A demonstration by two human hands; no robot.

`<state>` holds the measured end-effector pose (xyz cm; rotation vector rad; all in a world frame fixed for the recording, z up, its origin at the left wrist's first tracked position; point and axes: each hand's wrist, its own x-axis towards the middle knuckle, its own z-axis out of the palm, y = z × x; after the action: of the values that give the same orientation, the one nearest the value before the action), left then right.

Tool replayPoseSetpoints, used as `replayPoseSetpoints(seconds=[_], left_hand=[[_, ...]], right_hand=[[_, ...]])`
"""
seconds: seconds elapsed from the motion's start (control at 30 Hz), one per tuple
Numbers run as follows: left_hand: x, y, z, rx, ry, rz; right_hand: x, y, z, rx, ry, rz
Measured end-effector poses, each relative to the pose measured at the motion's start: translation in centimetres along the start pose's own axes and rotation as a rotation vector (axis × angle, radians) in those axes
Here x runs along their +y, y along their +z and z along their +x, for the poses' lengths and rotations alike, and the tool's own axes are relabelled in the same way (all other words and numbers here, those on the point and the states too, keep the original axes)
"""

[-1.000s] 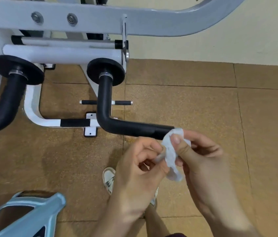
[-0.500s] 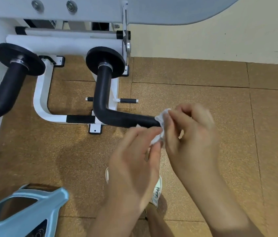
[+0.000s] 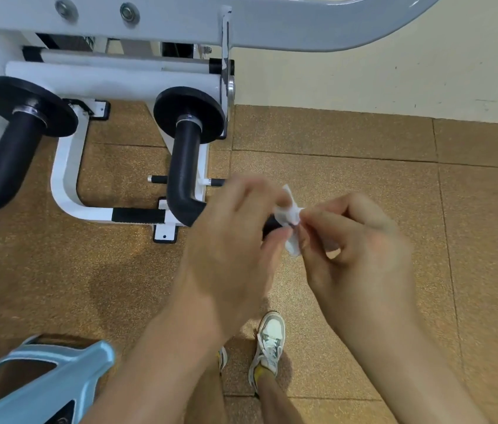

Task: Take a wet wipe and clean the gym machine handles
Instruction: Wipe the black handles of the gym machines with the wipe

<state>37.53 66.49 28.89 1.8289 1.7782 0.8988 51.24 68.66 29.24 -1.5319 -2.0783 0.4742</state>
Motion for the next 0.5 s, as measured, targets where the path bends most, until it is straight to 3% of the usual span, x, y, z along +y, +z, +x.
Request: replayPoseSetpoints(seconds=[0.17, 0.33, 0.5], left_hand=[[0.3, 0.3, -1.2, -0.062, 0.027, 0.139], [-0.1, 0.1, -0.2, -0.182, 0.236, 0.289], [-1.5, 0.7, -0.1, -0.189, 0.287, 0.362]], right_hand=[[-1.1, -0.6, -0.4, -0.023, 0.039, -0.038], [-0.5, -2.0, -1.0, -0.084, 0.421, 0.545], [0.6, -1.7, -0.8, -0.029, 0.369, 0.468]])
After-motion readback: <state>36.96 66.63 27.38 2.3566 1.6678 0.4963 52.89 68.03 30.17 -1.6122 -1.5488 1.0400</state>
